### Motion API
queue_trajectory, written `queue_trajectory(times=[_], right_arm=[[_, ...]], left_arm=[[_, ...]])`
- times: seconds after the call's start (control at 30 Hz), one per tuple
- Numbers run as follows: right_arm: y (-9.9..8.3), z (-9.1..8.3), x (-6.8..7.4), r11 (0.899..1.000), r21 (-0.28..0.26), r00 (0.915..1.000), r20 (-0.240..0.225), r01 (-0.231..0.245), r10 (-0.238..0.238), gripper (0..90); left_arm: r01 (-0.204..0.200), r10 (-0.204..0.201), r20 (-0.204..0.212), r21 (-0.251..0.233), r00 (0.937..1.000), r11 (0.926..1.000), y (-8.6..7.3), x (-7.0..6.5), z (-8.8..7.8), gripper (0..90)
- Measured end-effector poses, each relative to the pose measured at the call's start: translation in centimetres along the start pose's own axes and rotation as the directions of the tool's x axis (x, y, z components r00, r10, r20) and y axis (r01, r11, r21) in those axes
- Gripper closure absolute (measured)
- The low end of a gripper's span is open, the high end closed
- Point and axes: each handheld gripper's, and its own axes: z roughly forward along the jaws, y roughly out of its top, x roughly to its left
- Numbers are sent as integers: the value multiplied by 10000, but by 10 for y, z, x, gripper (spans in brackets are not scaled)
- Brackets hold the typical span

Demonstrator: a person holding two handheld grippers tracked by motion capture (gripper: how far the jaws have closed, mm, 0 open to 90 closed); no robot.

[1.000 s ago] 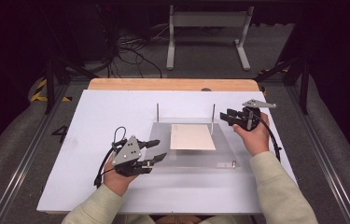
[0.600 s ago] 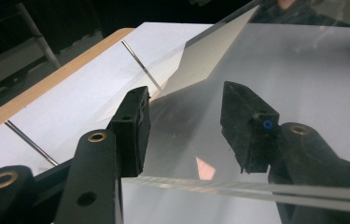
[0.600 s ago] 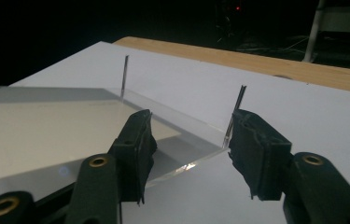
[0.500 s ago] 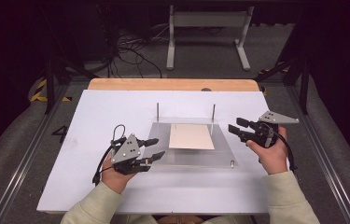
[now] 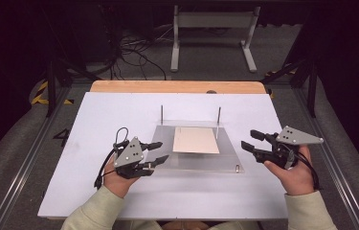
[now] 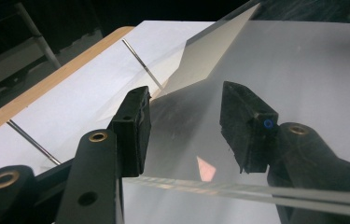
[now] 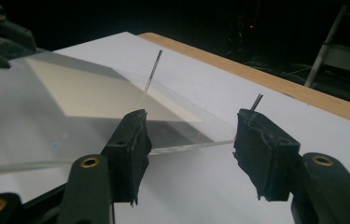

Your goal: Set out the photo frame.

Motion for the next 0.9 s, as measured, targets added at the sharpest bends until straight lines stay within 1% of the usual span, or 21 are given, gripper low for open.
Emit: queue_trajectory(times=[0.07,0.13,0.27,0.3,0.33,0.37,0.47,0.53,0.57,0.67,0.77,0.9], right_arm=[[0,-4,6,9995,87,9995,-23,300,-300,441],[-1,-7,9,9986,182,9988,-27,492,-491,441],[-3,-13,12,9977,281,9980,-153,616,-612,448],[-3,-13,12,9966,309,9970,-160,760,-755,447],[-4,-13,13,9960,381,9966,-206,805,-798,446],[-6,-13,15,9939,478,9948,-300,989,-975,440],[-7,-11,17,9910,491,9914,-455,1246,-1224,407],[-8,-10,18,9902,503,9904,-517,1306,-1280,399],[-9,-8,19,9896,530,9894,-639,1340,-1306,387],[-9,-5,20,9892,519,9884,-724,1371,-1332,382],[-9,-5,21,9866,506,9864,-631,1552,-1519,371],[-9,-5,22,9825,594,9821,-762,1767,-1720,349]], left_arm=[[8,-8,5,-4,10000,10000,0,0,0,520],[9,-9,13,3,10000,10000,0,0,0,521],[16,-16,22,14,10000,10000,0,0,0,519],[18,-18,26,13,10000,10000,0,0,0,519],[20,-20,26,11,10000,10000,0,0,0,519],[29,-29,28,-1,10000,10000,0,0,0,518],[93,-93,49,-8,9999,10000,0,0,0,517],[105,-105,62,-10,9999,9999,0,1,0,516],[127,-127,80,-11,9999,9999,0,1,0,511],[240,-240,119,-54,9996,9997,-1,1,1,506],[280,-279,120,-65,9995,9996,-1,2,0,502],[292,-291,123,-61,9995,9996,-1,1,0,500]])
